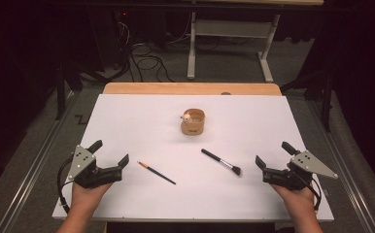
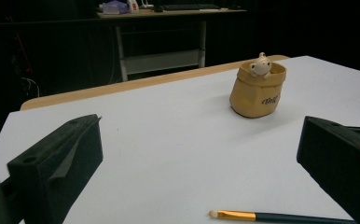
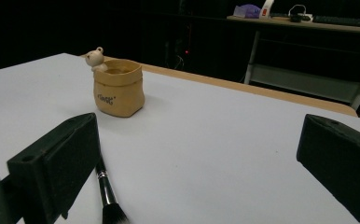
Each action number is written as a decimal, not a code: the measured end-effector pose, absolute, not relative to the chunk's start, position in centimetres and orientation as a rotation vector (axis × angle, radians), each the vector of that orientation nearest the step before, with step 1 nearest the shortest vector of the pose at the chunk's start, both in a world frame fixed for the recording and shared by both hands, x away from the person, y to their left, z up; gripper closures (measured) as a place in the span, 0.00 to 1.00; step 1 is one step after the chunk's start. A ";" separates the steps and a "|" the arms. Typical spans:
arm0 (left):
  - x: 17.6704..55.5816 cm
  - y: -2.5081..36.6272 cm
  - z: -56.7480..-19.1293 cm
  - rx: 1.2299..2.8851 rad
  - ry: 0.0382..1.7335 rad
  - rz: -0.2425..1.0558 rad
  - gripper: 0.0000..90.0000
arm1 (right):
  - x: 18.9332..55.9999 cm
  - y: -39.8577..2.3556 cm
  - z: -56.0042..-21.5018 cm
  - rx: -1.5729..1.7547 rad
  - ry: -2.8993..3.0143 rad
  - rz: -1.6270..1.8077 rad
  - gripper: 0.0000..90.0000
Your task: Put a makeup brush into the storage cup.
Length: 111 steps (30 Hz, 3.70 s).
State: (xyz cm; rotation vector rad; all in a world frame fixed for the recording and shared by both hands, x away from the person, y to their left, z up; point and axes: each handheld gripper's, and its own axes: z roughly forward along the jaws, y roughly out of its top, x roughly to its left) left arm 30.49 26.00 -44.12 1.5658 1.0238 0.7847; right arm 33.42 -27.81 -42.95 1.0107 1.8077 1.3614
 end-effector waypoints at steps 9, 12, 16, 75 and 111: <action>30.5 25.8 -44.2 1.573 1.016 0.786 0.01 | 33.5 -28.0 -43.1 1.018 1.801 1.362 0.00; 30.5 25.8 -44.2 1.573 1.017 0.786 0.01 | 33.5 -28.0 -43.1 1.019 1.803 1.362 0.00; 30.6 25.9 -44.2 1.567 1.023 0.781 0.02 | 33.5 -28.0 -43.1 1.020 1.807 1.360 0.00; 32.2 26.3 -45.9 1.718 1.178 0.706 0.04 | 34.1 -27.5 -44.0 1.029 1.862 1.337 0.00; 33.5 26.1 -47.5 1.898 1.331 0.612 0.05 | 34.3 -26.7 -44.4 1.006 1.901 1.320 0.00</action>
